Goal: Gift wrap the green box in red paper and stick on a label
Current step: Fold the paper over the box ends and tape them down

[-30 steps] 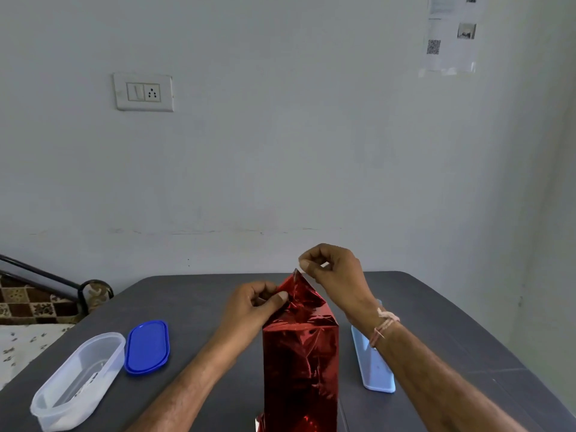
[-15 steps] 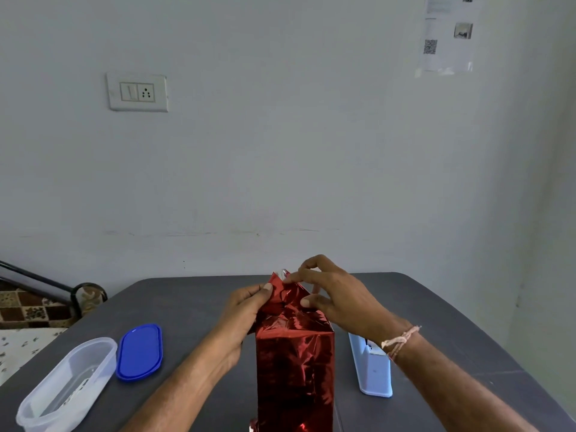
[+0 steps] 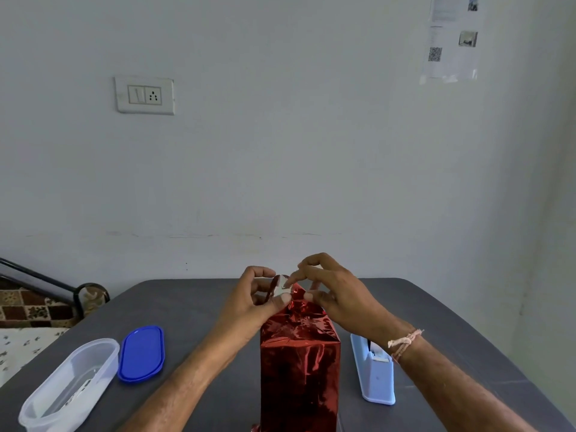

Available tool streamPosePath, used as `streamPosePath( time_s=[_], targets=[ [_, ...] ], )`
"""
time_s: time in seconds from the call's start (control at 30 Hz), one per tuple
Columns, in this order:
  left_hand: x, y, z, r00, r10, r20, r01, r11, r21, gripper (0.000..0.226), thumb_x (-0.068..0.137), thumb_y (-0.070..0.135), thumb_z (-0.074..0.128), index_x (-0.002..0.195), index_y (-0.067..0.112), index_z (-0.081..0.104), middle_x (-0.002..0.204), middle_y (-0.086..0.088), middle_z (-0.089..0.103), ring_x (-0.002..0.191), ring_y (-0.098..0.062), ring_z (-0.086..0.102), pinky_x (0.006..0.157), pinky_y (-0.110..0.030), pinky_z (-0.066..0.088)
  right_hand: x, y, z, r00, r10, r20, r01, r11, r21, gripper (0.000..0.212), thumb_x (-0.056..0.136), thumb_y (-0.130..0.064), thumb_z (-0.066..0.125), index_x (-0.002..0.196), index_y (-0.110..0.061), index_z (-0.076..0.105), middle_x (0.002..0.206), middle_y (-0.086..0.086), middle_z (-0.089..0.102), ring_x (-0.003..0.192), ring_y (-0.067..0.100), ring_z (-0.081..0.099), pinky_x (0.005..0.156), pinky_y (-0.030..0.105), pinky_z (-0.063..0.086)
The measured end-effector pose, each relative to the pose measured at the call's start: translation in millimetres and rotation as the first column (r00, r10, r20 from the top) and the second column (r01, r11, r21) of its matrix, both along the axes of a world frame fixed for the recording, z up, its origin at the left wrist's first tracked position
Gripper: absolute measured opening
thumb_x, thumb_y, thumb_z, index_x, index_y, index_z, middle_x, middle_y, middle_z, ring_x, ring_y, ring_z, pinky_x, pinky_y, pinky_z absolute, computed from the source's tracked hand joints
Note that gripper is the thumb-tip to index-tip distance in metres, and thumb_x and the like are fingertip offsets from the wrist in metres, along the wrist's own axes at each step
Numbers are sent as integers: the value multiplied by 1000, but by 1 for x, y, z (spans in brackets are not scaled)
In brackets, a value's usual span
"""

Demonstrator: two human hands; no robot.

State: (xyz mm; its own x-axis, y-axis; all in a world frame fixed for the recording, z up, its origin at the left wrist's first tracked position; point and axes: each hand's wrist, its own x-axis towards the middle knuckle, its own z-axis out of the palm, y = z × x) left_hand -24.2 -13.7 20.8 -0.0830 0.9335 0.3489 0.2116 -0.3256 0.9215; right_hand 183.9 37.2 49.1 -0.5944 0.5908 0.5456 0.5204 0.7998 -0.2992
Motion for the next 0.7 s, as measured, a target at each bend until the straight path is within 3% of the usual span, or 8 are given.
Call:
streamPosePath(
  time_s=[0.13, 0.23, 0.33, 0.43, 0.53, 0.7],
  targets=[
    [-2, 3, -2, 997, 72, 26, -74, 996, 54, 30, 91, 20, 77, 114, 30, 61, 104, -2, 75, 94, -10, 74, 75, -21, 56, -5, 1, 4, 983, -63, 172, 52, 996, 71, 34, 99, -21, 64, 122, -45, 63, 147, -20, 35, 104, 9, 60, 79, 35, 57],
    [-1, 4, -1, 994, 98, -50, -92, 990, 105, 33, 93, 6, 72, 109, 31, 57, 106, 0, 73, 88, -16, 75, 67, -20, 57, -8, 3, 7, 986, -94, 140, 80, 991, 105, 16, 97, -24, 68, 106, -37, 68, 144, -19, 40, 101, 10, 62, 79, 36, 57],
    [-3, 4, 1, 985, 75, -156, -52, 988, 147, 37, 95, -3, 63, 100, 34, 64, 107, 4, 71, 70, -19, 68, 61, -24, 53, -3, 5, 7, 995, -77, 60, 73, 995, 70, 10, 94, -22, 72, 93, -31, 68, 132, -19, 48, 93, 7, 63, 75, 28, 55],
    [-3, 1, 4, 982, 53, -182, -25, 988, 152, 29, 95, 8, 68, 95, 37, 73, 112, 16, 70, 60, -2, 56, 61, -18, 48, 2, 4, 3, 998, -55, 23, 54, 997, 49, 13, 94, -16, 72, 90, -28, 68, 123, -18, 53, 89, 5, 64, 73, 24, 54],
    [0, 1, 5, 968, 23, -251, 10, 992, 129, 28, 90, 18, 77, 94, 46, 73, 105, 16, 69, 74, -6, 64, 66, -19, 54, 4, 3, 0, 998, -51, -29, 52, 997, 48, 16, 94, -9, 71, 90, -24, 70, 117, -17, 55, 88, 4, 65, 76, 25, 54],
    [3, 8, 3, 935, 118, -334, -63, 983, 170, 12, 88, 26, 80, 91, 37, 74, 101, 14, 71, 80, -9, 69, 71, -28, 59, 5, -4, -2, 998, -37, -41, 40, 997, 61, 16, 95, -6, 69, 92, -21, 71, 120, -12, 57, 85, 2, 65, 75, 16, 52]
  ],
)
